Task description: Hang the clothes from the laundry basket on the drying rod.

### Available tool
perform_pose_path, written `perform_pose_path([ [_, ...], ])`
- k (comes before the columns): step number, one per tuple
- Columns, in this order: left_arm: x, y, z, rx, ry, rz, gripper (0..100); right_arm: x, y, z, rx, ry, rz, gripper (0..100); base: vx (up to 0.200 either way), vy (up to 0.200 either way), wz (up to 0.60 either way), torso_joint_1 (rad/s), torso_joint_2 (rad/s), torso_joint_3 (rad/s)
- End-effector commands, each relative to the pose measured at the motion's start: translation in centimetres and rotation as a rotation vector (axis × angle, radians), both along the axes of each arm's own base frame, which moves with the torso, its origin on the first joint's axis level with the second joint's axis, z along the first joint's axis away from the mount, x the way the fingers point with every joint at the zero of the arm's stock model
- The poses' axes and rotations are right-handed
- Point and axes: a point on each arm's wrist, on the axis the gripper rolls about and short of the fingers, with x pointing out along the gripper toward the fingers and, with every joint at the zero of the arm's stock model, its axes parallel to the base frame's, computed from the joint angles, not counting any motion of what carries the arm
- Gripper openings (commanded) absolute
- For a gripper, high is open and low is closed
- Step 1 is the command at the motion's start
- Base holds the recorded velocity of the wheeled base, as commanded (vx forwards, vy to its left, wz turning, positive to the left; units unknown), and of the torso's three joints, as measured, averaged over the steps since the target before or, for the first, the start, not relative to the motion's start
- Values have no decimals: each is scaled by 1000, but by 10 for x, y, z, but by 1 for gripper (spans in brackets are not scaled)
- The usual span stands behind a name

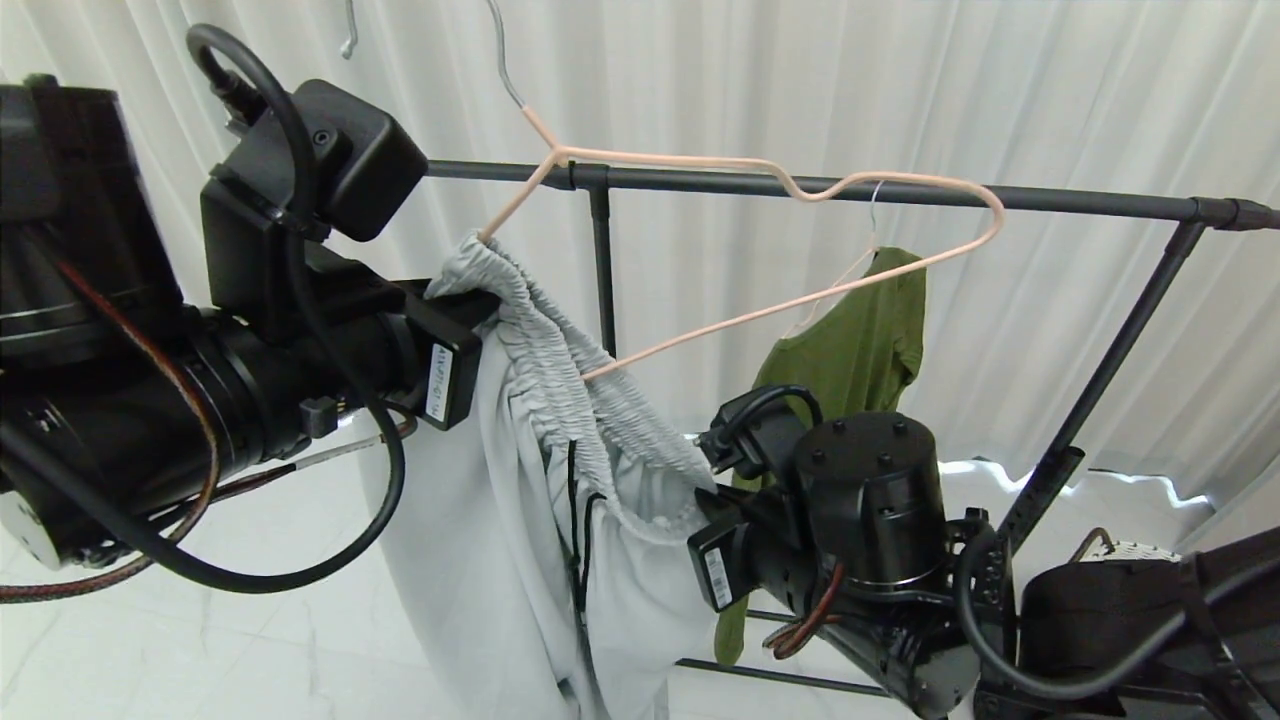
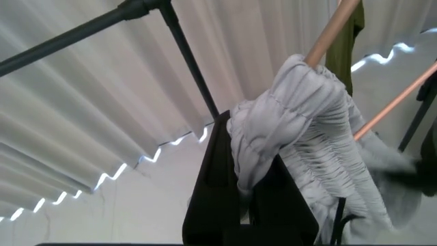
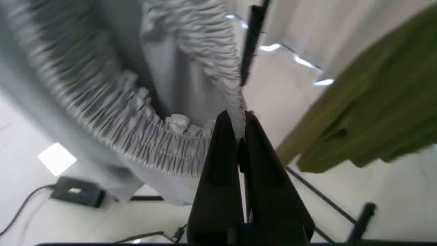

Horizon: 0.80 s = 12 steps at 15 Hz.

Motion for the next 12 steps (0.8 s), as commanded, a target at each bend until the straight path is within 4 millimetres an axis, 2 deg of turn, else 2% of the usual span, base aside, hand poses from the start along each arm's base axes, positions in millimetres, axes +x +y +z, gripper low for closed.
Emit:
perform_pose_path([
  [1, 1, 2, -5, 39, 3, 8, 0, 13, -13, 7, 8, -21, -62, 0, 0, 0, 0, 0, 0, 0],
  [3, 4, 13, -14, 151, -7, 40, 0, 23, -26, 17, 3, -55, -114, 0, 0, 0, 0, 0, 0, 0],
  [6, 7, 20, -23, 206, 6, 64, 0, 31, -41, 30, 12, -90, -160, 0, 0, 0, 0, 0, 0, 0],
  [12, 15, 43, -41, 357, -17, 148, 0, 35, -53, 38, 12, -119, -232, 0, 0, 0, 0, 0, 0, 0],
])
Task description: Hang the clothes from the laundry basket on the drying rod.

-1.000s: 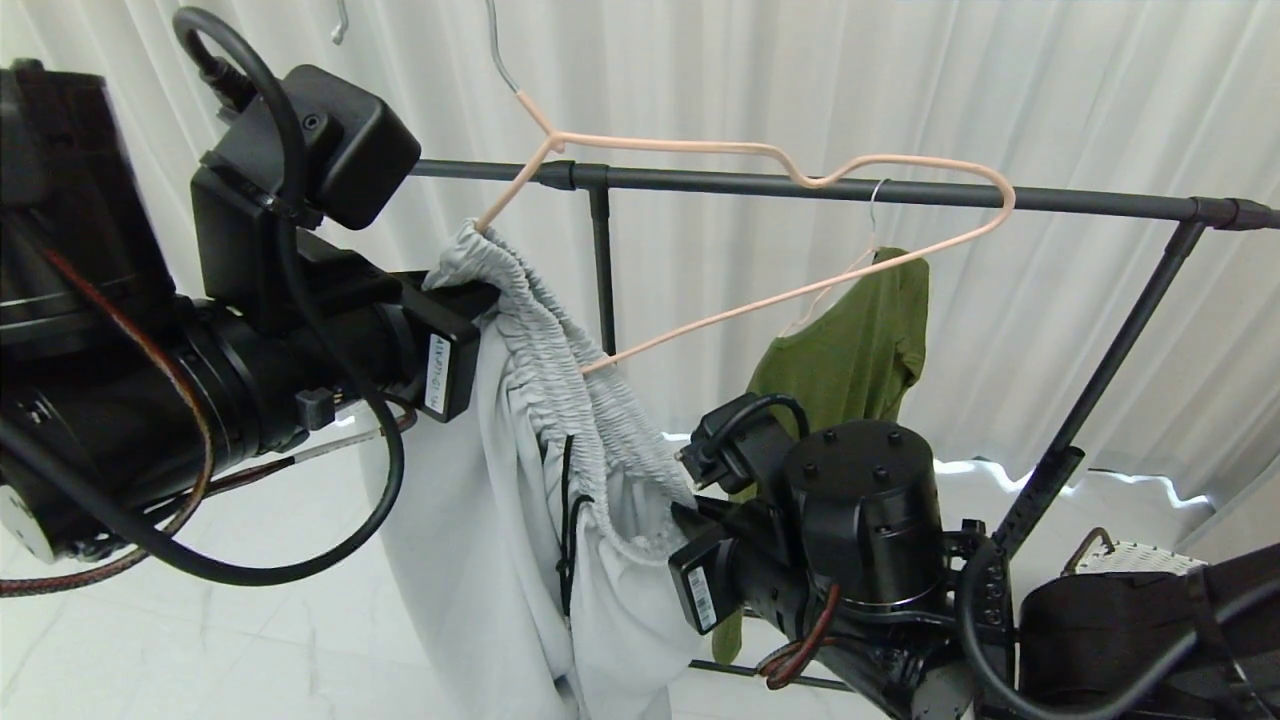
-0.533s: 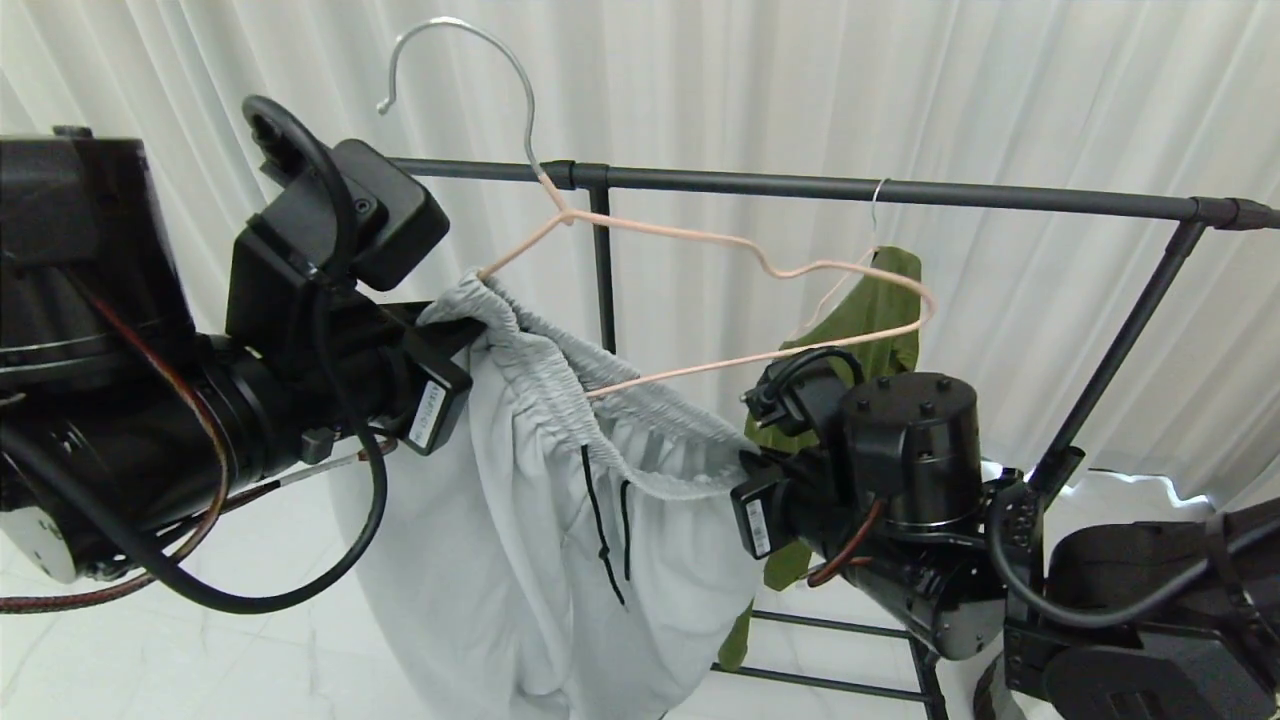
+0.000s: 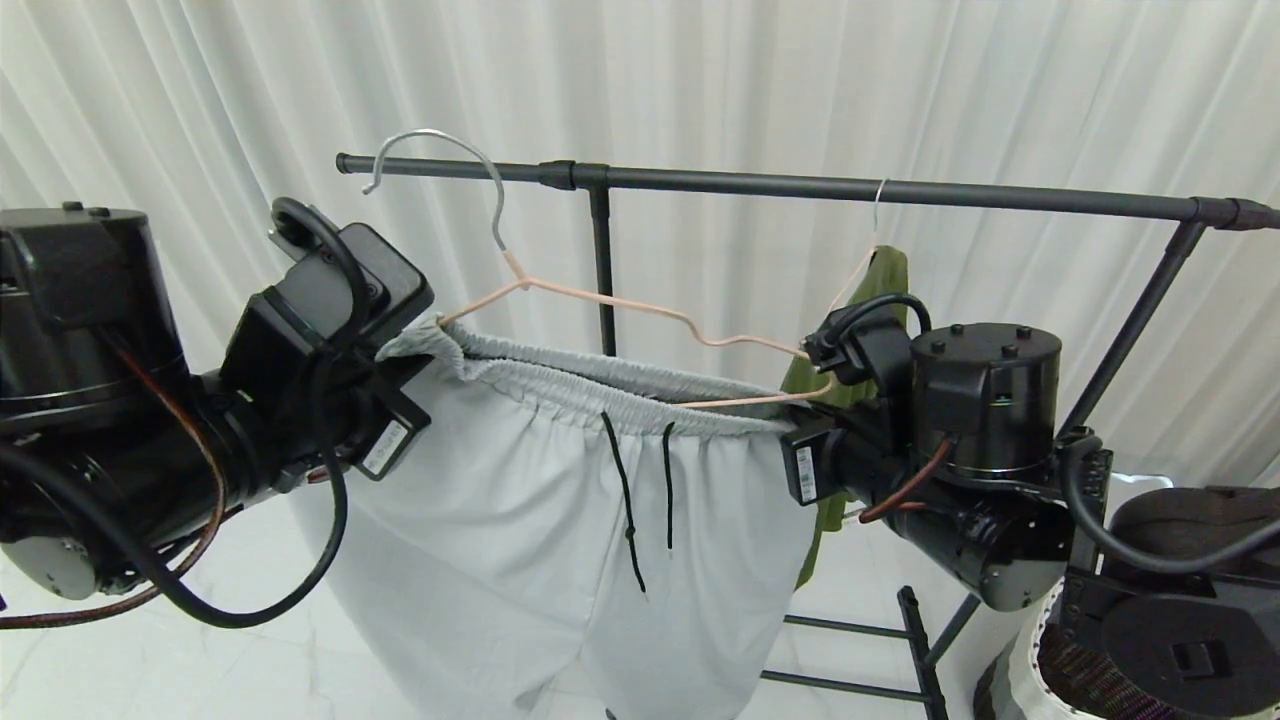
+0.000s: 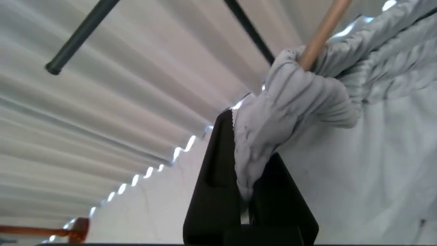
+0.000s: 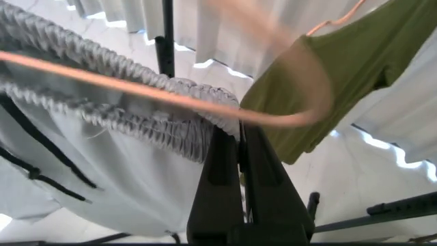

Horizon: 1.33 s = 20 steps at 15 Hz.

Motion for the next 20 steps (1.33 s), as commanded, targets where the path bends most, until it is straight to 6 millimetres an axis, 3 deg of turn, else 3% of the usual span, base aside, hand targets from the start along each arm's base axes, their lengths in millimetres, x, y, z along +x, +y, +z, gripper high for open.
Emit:
perform_pose_path([
  [1, 1, 10, -9, 35, 7, 40, 0, 1, -4, 4, 5, -11, -10, 0, 0, 0, 0, 0, 0, 0],
  [5, 1, 23, -13, 90, -2, 80, 0, 3, -6, 5, -1, -15, -18, 0, 0, 0, 0, 0, 0, 0],
  [11, -4, 24, -35, 235, 48, -9, 0, -8, -11, 21, 36, -44, 6, 0, 0, 0, 0, 0, 0, 0],
  [15, -2, 23, -46, 284, 83, -23, 0, -37, -10, 38, 46, -53, 89, 0, 0, 0, 0, 0, 0, 0],
  [20, 0, 23, -49, 261, 101, -2, 0, -66, -1, 44, 18, -66, 198, 0, 0, 0, 0, 0, 0, 0],
])
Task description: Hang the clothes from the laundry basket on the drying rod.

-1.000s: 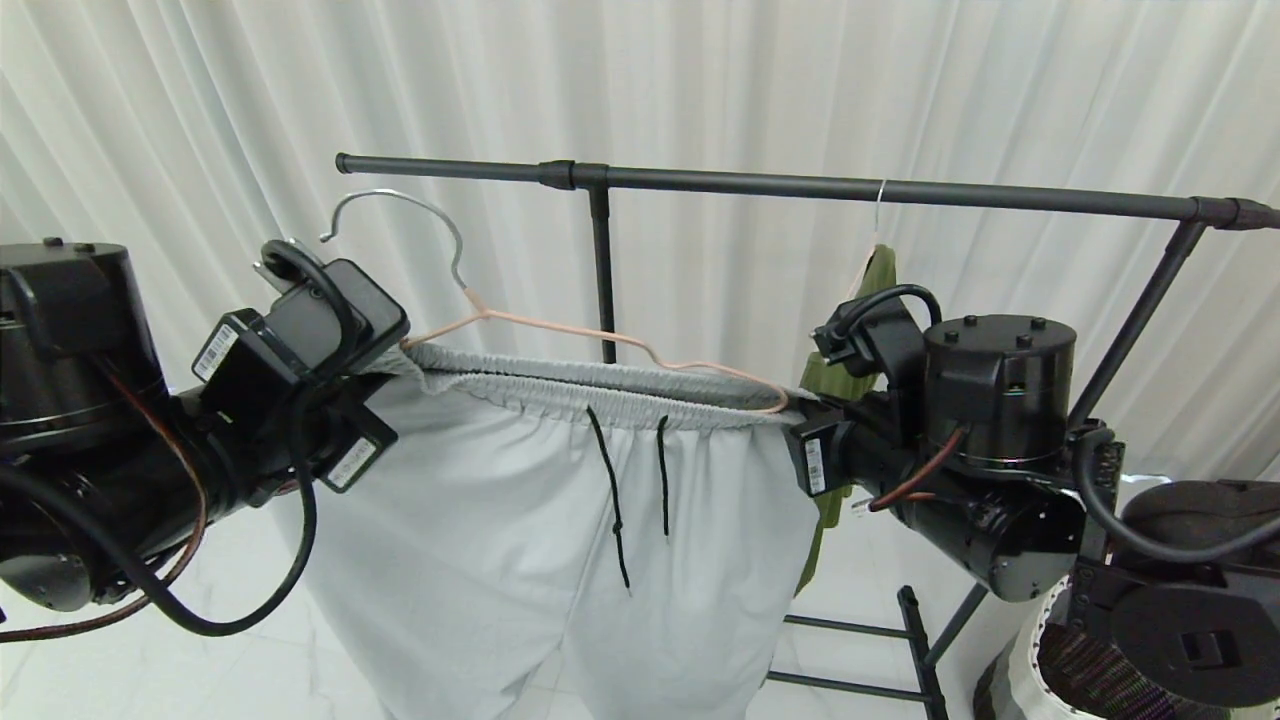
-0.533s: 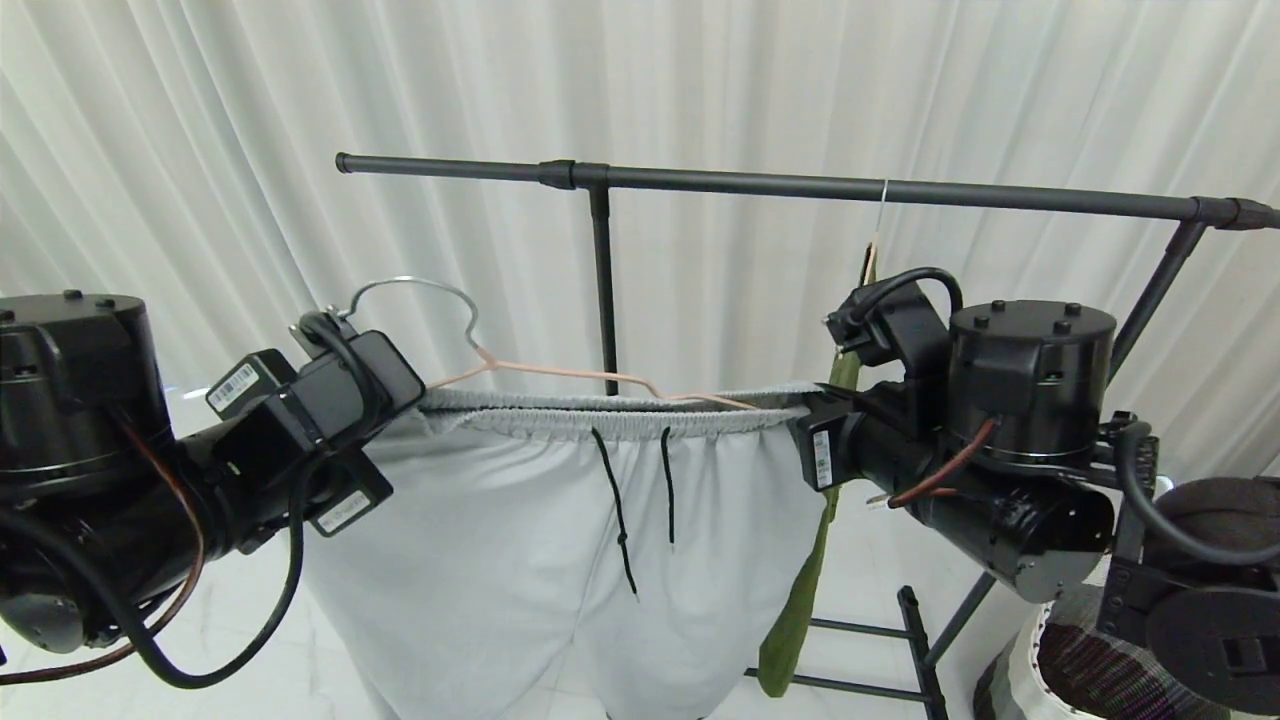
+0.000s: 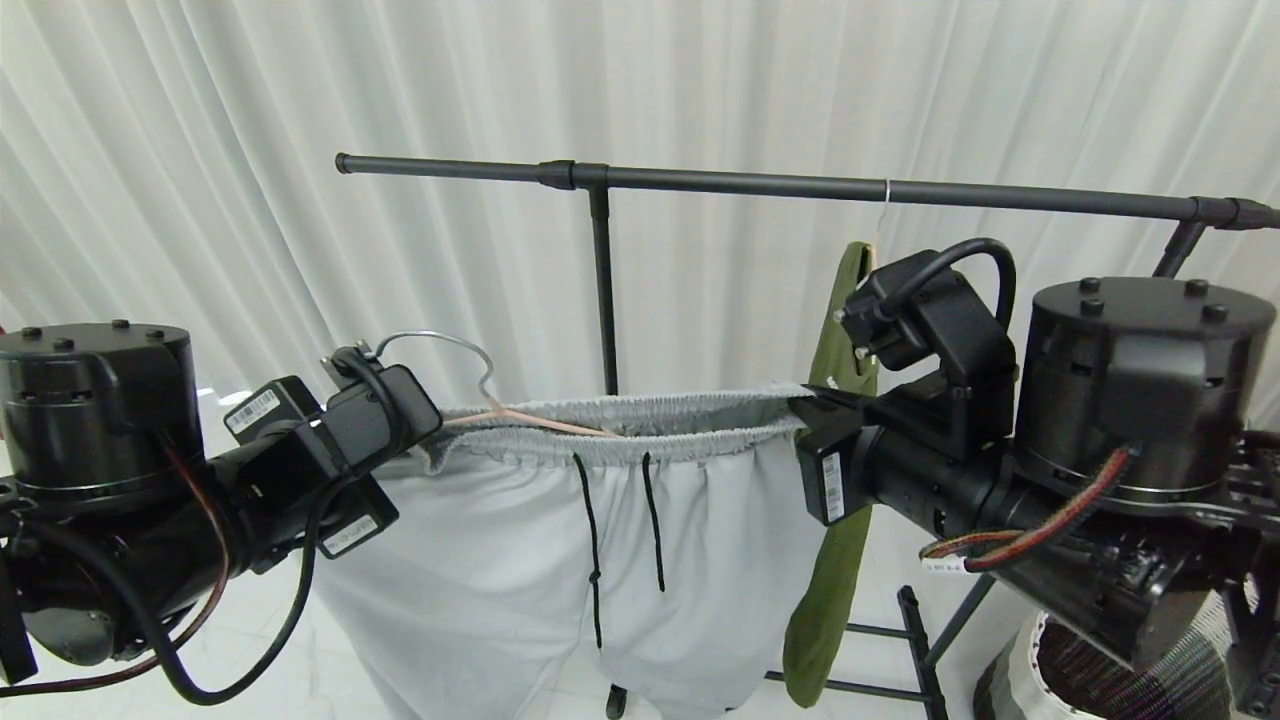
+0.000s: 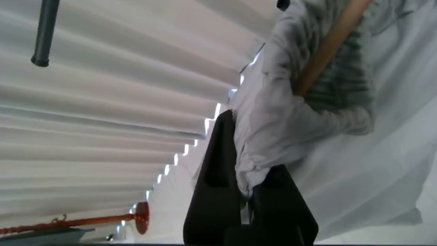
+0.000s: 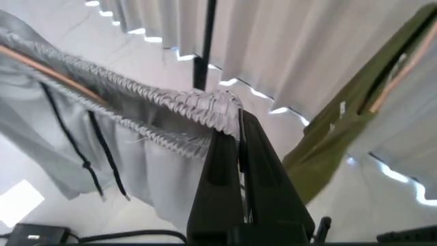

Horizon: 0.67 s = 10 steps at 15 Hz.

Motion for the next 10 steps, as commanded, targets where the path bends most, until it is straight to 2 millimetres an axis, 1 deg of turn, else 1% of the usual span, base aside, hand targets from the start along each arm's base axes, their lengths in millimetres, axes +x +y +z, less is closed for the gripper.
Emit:
perform_pose_path([
  [1, 1, -1, -1, -45, 10, 33, 0, -17, 4, 1, -24, -17, 65, 0, 0, 0, 0, 0, 0, 0],
  [3, -1, -5, 0, -139, 12, 92, 0, -30, 12, -6, -60, -17, 124, 0, 0, 0, 0, 0, 0, 0],
  [5, -5, -10, 2, -202, 10, 92, 0, -36, 19, -12, -80, -9, 152, 0, 0, 0, 0, 0, 0, 0],
  [6, -8, -12, 4, -218, 7, 79, 0, -37, 20, -12, -84, -12, 156, 100, 0, 0, 0, 0, 0, 0],
  [10, -20, -20, 8, -248, -2, 27, 0, -35, 20, -13, -143, -47, 163, 100, 0, 0, 0, 0, 0, 0],
])
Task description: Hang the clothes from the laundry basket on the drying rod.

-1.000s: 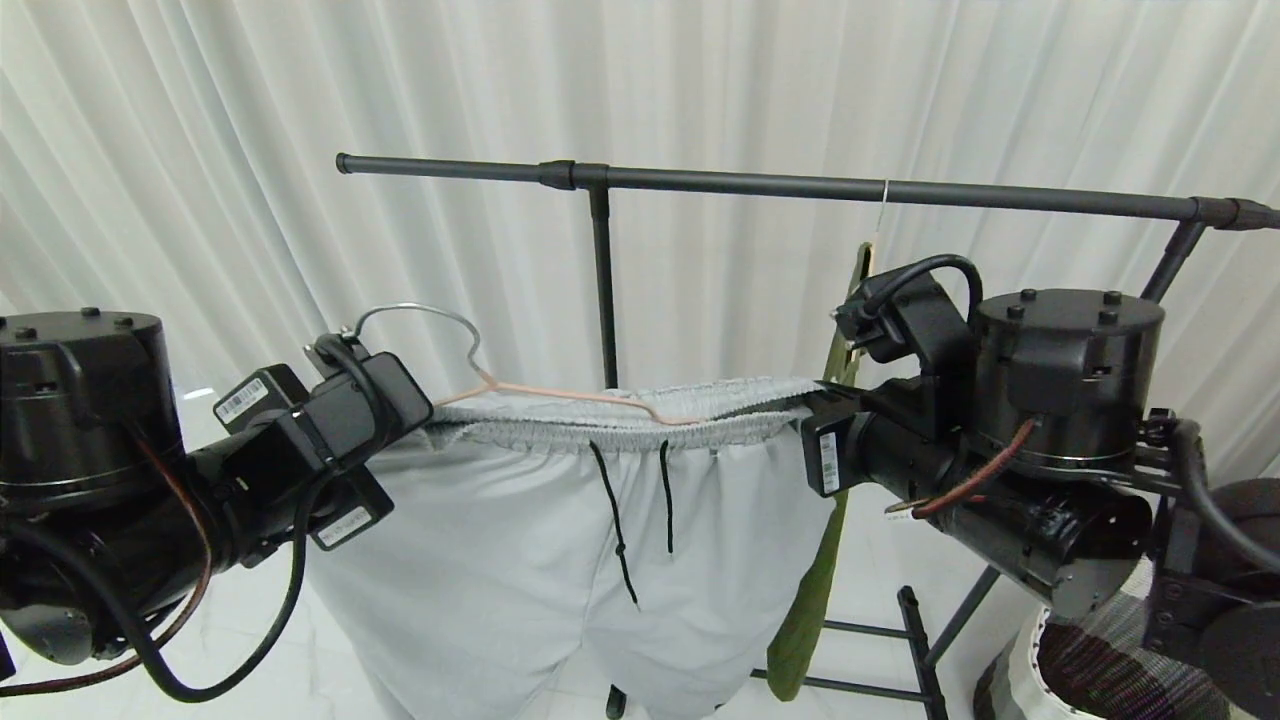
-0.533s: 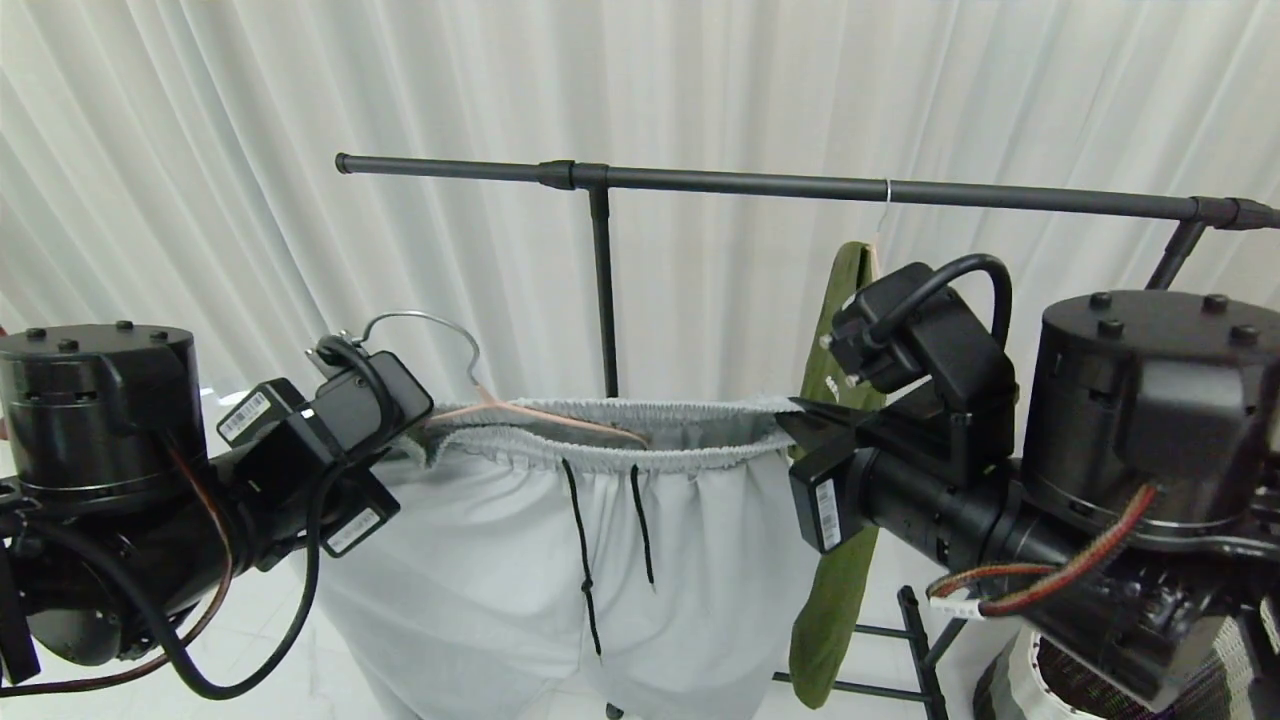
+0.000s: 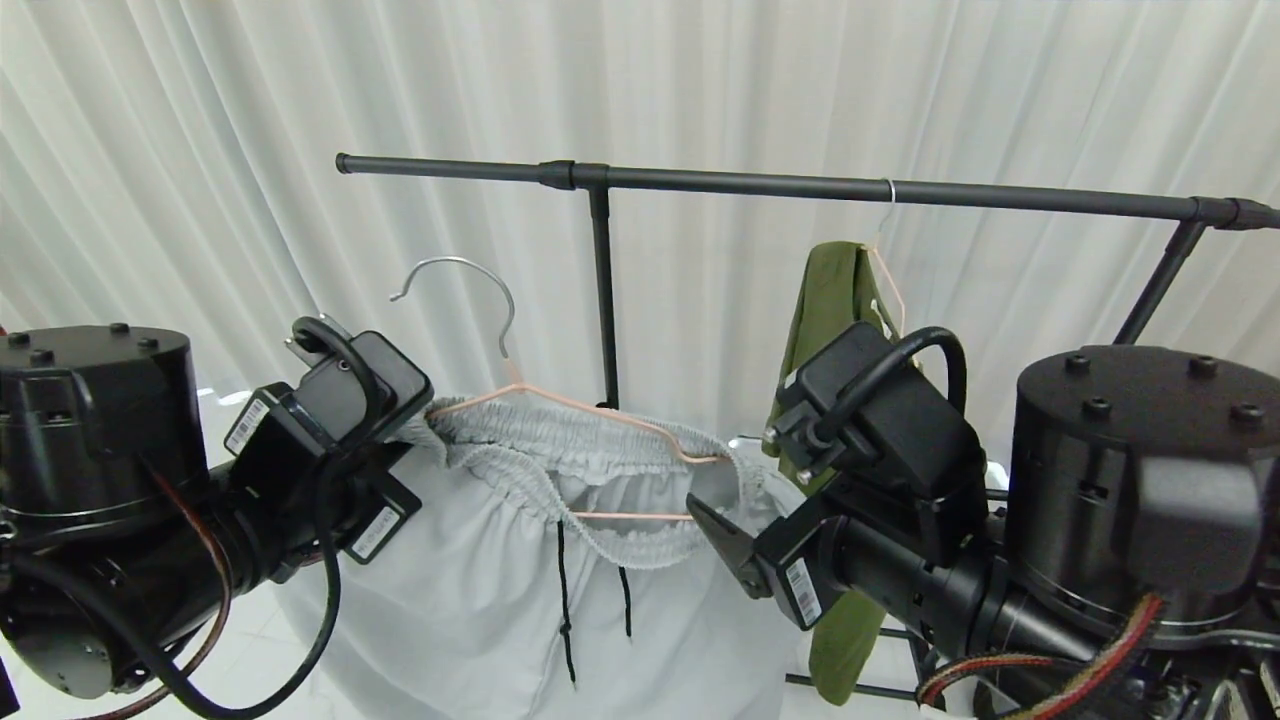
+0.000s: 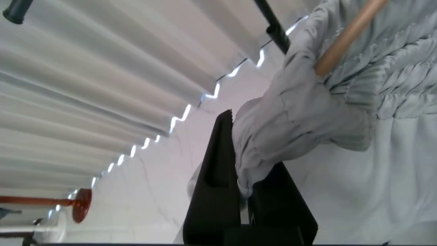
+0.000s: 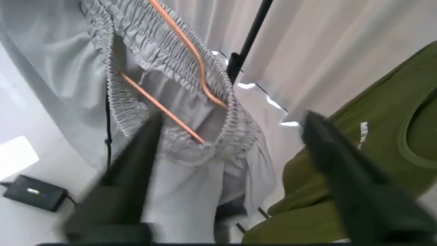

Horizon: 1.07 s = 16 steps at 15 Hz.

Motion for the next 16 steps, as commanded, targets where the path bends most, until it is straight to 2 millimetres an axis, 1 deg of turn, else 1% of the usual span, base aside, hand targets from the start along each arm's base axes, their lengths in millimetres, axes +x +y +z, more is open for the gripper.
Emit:
perform_pose_path([
  [1, -10, -3, 2, -8, -15, -35, 0, 2, 2, -1, -21, -12, 5, 100, 0, 0, 0, 0, 0, 0],
  [2, -16, -5, 2, -10, -18, -56, 0, 2, 4, -3, -43, -21, 18, 100, 0, 0, 0, 0, 0, 0],
  [4, -19, -6, 1, -9, -17, -70, 0, 4, 9, -7, -89, -41, 53, 100, 0, 0, 0, 0, 0, 0],
  [6, -21, -9, 2, -11, -19, -87, 0, 10, 21, -9, -105, -48, 66, 100, 0, 0, 0, 0, 0, 0],
  [9, -28, -14, 4, -14, -31, -128, 0, 20, 35, -20, -138, -31, 54, 100, 0, 0, 0, 0, 0, 0],
  [11, -29, -15, 4, -10, -35, -135, 0, 22, 34, -20, -171, -13, 52, 100, 0, 0, 0, 0, 0, 0],
  [16, -30, -17, 5, -11, -36, -151, 0, 23, 34, -20, -168, -7, 74, 100, 0, 0, 0, 0, 0, 0],
])
